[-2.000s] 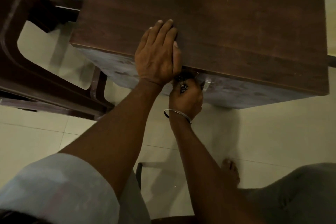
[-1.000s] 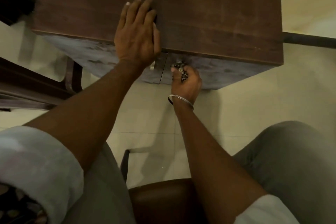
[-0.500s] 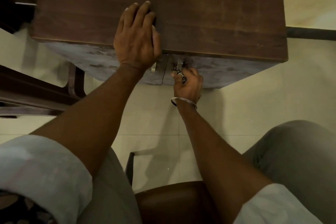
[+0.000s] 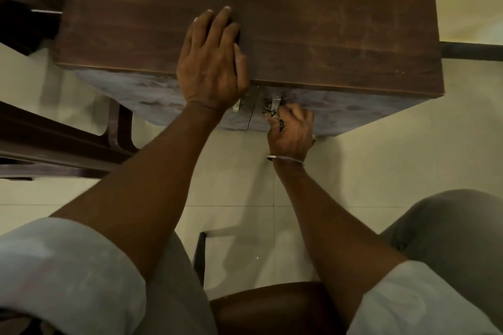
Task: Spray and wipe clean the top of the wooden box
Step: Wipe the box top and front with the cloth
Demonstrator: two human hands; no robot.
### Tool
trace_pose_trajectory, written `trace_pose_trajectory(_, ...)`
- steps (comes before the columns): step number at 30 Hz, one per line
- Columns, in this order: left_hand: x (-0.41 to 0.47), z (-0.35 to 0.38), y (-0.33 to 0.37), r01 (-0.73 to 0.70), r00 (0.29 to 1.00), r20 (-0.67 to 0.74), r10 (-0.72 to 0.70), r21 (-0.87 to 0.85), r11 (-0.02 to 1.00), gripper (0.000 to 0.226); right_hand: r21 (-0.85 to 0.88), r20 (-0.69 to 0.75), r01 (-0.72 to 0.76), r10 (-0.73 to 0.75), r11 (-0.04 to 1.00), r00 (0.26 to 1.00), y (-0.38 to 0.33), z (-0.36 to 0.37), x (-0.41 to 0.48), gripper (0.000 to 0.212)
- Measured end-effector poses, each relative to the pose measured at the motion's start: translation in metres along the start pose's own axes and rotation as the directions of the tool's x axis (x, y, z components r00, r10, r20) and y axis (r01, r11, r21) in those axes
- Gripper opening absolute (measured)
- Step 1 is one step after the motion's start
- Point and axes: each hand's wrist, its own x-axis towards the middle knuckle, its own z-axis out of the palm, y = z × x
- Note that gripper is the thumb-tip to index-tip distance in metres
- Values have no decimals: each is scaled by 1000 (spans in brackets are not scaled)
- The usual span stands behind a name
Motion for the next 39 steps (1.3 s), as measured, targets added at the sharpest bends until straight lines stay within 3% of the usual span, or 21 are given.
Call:
trace_pose_trajectory(3,-1,-1,0,-9,1000,8,9,5,1000,43,-7,49,-32,32,999,998,-6,-3,0,15)
trace_pose_trajectory(7,-1,0,-1,-12,1000,-4,12,8,1000,42,136,96,-276,265,952,960,-30,-15,3,13)
trace_pose_trajectory(9,-2,0,-1,-15,1000,-18,15,9,1000,42,208,84,-331,320,921,944,-35,-17,5,15)
trace_pose_trajectory(11,-1,0,0,-14,1000,-18,14,5,1000,42,202,72,-289,281,936,957,-32,-16,4,19)
trace_pose_trajectory(14,-1,0,0,-4,1000,6,4,-3,1000,44,98,28,-115,113,989,993,-20,-11,1,30)
trace_pose_trajectory(18,-1,0,0,-11,1000,-17,11,13,1000,42,35,23,-18,17,999,1000,-5,-6,4,9)
trace_pose_trajectory(21,-1,-1,0,-8,1000,-4,8,21,1000,43,38,107,-99,94,994,990,-13,-10,5,10)
trace_pose_trajectory(26,-2,-2,1,14,1000,14,-13,-29,999,45,253,162,-423,393,870,905,-34,-23,19,14)
trace_pose_trajectory(30,1,0,0,25,1000,-3,-25,-24,999,44,183,154,-283,257,941,954,-28,-17,11,10)
trace_pose_trajectory(34,0,1,1,17,1000,-11,-17,-20,1000,45,74,108,-200,191,977,976,-16,-9,6,21)
trace_pose_trajectory(39,-1,1,1,14,1000,-23,-15,-12,1000,46,186,129,-326,306,927,943,-29,-11,6,9)
